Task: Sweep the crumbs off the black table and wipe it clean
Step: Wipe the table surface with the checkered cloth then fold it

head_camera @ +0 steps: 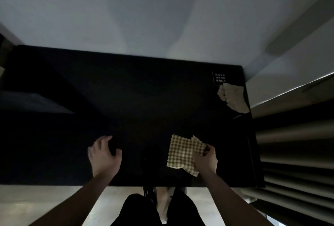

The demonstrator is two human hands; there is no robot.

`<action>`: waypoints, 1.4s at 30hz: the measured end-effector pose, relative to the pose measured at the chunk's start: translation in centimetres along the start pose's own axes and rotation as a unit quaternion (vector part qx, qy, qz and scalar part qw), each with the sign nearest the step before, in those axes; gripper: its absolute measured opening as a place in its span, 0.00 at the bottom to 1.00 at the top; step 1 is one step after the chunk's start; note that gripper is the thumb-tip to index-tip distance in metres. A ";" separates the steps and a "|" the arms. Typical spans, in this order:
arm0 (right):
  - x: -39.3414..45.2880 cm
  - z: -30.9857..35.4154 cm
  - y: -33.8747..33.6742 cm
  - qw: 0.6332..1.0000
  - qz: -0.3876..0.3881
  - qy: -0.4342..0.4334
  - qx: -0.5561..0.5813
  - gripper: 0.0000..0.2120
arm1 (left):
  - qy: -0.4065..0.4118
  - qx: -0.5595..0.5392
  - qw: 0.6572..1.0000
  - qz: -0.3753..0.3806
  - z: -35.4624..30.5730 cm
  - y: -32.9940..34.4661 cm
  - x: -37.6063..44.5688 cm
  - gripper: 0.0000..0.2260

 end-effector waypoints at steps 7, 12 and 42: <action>0.2 2.1 -4.5 0.996 0.059 -0.037 0.064 0.14 | 0.042 -0.182 0.963 0.193 -11.1 0.2 -5.5 0.14; 0.5 4.9 -9.1 0.981 0.110 -0.122 0.106 0.09 | 0.087 -0.224 0.928 0.286 -18.6 0.6 -9.1 0.19; 22.1 12.5 -18.8 0.927 0.273 -0.015 0.258 0.10 | -0.057 -0.455 0.824 0.333 -48.5 7.5 -7.4 0.11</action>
Point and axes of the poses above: each hand's wrist, its own x-axis towards the middle knuckle, its own y-axis out of the palm, z = x × y, the point moved 3 cm from there along x, towards the middle knuckle, and after that the axes turned 11 degrees about -z, right-handed, at the moved point
